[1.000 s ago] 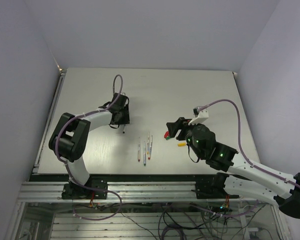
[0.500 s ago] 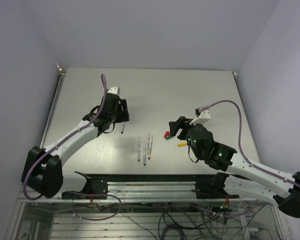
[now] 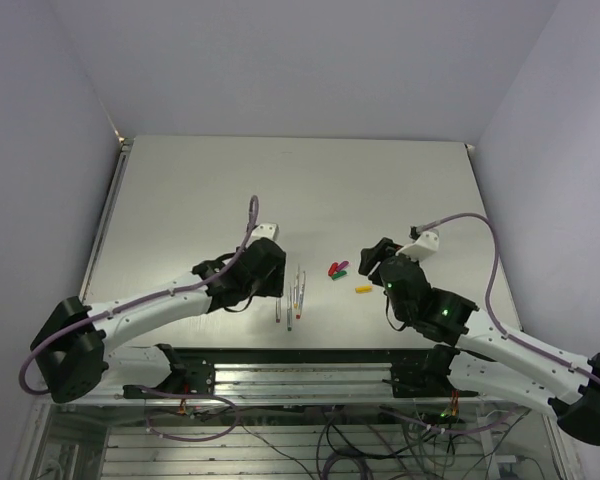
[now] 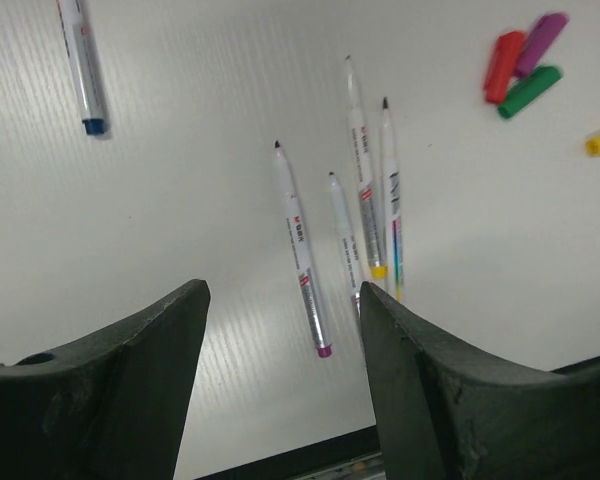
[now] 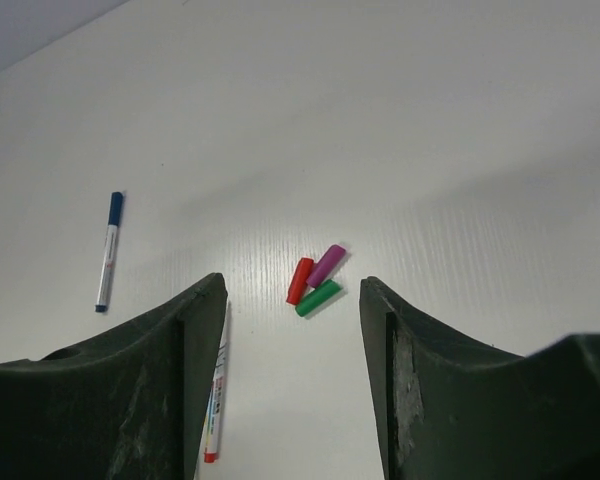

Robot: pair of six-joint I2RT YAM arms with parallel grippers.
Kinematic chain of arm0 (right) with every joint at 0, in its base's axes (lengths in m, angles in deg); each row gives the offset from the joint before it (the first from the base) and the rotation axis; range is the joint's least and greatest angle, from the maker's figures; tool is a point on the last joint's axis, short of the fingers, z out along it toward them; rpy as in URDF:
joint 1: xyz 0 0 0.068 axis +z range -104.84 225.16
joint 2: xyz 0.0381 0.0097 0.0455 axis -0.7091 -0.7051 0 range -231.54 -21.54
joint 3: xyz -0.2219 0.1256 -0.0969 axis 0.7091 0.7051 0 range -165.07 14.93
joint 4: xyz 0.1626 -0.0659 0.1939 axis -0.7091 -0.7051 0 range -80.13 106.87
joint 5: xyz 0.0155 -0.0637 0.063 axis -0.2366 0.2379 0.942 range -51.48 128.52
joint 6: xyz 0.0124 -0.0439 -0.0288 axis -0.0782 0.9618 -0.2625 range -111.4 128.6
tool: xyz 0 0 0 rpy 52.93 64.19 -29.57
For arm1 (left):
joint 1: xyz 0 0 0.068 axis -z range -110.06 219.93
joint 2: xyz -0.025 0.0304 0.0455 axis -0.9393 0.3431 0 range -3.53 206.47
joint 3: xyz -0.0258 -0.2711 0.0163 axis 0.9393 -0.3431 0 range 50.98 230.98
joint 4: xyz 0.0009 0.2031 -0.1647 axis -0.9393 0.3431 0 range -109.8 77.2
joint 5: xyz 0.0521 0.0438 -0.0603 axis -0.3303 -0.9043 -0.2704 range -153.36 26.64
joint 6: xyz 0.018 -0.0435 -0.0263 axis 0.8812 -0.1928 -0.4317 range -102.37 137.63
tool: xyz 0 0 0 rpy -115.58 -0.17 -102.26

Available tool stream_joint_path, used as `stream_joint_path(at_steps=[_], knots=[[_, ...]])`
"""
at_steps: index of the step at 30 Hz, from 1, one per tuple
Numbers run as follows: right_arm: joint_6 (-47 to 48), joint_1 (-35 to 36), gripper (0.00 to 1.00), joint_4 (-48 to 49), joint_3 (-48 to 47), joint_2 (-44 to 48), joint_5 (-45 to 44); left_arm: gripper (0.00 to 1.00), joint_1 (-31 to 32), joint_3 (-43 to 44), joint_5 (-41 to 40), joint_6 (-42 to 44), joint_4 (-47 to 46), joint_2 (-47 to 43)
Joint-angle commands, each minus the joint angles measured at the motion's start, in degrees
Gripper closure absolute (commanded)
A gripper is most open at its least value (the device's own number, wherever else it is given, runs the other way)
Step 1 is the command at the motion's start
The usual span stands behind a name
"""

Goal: Insert the pens into the pen caps

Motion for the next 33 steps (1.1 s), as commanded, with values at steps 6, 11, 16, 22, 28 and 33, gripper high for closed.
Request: stream_joint_path(at_steps=[6,11,16,22,28,33], knots=[[-4.22,-0.2,0.47,-3.49,0.79,3.21,-0.42,0.28,3.61,1.13,-5.18,-3.31,1.78,8.17],[-3.35,-0.2,0.49,-3.99,-0.37,2.58,-1.21,0.28,4.57,1.96,-4.86,-3.68,-0.15,11.52],[-2.61,-0.23,0.49,-3.2,-0.6,1.77,-1.19,0.29,4.87,3.5,-5.43,-3.16,-0.18,15.05],[-2.06,-0.25,0.5,-2.31,-0.35,1.7,-0.94,0.34,5.29,3.53,-5.01,-3.94,-1.3,17.88],[-1.99,-0.18,0.5,-2.29,-0.39,1.76,-0.54,0.43,6.06,3.69,-5.71,-4.6,-0.65,20.26],[-2.61,-0.25,0.5,-2.09,-0.22,2.51,-0.19,0.47,7.12,4.7,-7.23,-4.93,1.74,22.51]])
